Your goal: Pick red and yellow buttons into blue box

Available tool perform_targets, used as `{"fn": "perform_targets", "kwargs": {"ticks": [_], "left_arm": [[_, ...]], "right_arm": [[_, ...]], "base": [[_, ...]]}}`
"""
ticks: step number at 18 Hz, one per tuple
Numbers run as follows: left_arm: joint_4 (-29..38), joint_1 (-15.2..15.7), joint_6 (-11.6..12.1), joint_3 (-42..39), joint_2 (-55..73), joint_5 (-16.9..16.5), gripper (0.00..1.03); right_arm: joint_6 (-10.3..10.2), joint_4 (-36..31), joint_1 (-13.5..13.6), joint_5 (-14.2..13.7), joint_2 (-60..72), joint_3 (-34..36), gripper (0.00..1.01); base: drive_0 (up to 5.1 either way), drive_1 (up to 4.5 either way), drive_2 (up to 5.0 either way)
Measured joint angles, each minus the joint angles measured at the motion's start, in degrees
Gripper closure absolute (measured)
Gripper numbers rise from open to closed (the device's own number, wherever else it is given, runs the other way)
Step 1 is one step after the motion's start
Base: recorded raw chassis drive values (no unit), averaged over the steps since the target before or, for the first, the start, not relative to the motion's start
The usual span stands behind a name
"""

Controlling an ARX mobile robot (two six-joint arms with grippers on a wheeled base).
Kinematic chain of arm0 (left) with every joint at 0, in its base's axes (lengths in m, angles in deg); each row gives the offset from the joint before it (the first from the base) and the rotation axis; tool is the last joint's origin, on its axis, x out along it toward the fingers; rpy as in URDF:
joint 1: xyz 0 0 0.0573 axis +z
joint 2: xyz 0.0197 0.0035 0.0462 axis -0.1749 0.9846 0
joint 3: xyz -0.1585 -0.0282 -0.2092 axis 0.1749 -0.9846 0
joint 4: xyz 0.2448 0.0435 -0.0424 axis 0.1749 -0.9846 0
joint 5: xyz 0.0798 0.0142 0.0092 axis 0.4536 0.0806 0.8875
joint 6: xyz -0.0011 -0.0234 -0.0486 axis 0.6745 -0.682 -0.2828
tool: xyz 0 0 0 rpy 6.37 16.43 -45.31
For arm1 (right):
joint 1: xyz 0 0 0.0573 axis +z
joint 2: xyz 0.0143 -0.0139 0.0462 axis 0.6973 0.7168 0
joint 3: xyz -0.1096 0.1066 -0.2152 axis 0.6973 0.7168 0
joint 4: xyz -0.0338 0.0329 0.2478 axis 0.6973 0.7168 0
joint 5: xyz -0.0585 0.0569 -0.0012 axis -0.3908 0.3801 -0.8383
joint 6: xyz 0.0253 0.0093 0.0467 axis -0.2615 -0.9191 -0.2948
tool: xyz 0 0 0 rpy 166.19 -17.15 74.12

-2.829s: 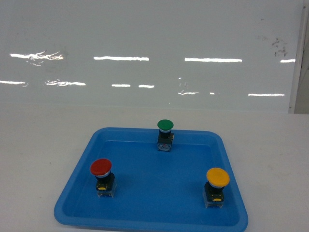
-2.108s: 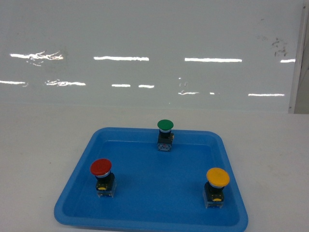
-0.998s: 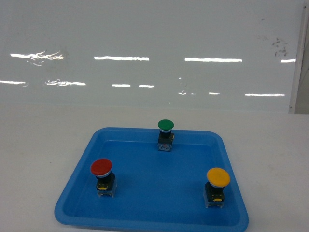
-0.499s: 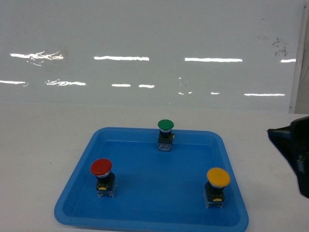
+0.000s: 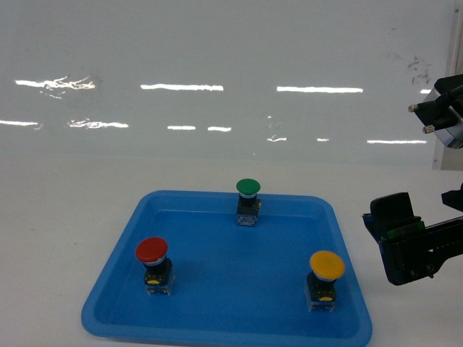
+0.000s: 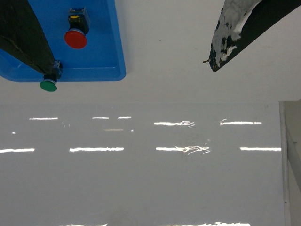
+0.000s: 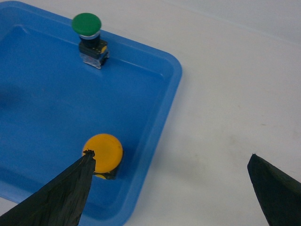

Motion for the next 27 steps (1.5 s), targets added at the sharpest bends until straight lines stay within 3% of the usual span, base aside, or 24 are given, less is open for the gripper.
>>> {"fn": "perform_targets", "kwargs": {"ticks": [2,7,8,17,23,27], "left_arm": [[0.02,0.00,0.00,0.00,0.00,0.00,0.05],[0.02,0.00,0.00,0.00,0.00,0.00,0.05],[0.02,0.00,0.02,0.00,0.00,0.00,0.05],[0.00,0.00,0.00,0.00,0.00,0.00,0.05],[0.02,0.00,0.00,0.00,0.00,0.00,0.05],[0.00,0.00,0.00,0.00,0.00,0.00,0.05]], "right_arm": [[-0.22,-2.03,0.07,1.66,1.66,-0.57,0.03],[-2.03,1.64,1.29,9.01,1.62,-1.36,0.03],[-2.21,1.31,1.66,9.38,1.20,-1.38,0.03],[-2.58,-1.09,1.75,8.85,1.99,-0.55,0.03],[-2.54,-3.10,4.33,9.09,10.16,-1.09,0.03],[-2.47,-3.63,4.61,8.96,15.30,-2.93,0.03]], "base": [[0.0,0.00,0.0],[0.0,0.00,0.0],[0.0,0.00,0.0],[0.0,0.00,0.0],[0.0,0.00,0.0],[0.0,0.00,0.0]]}}
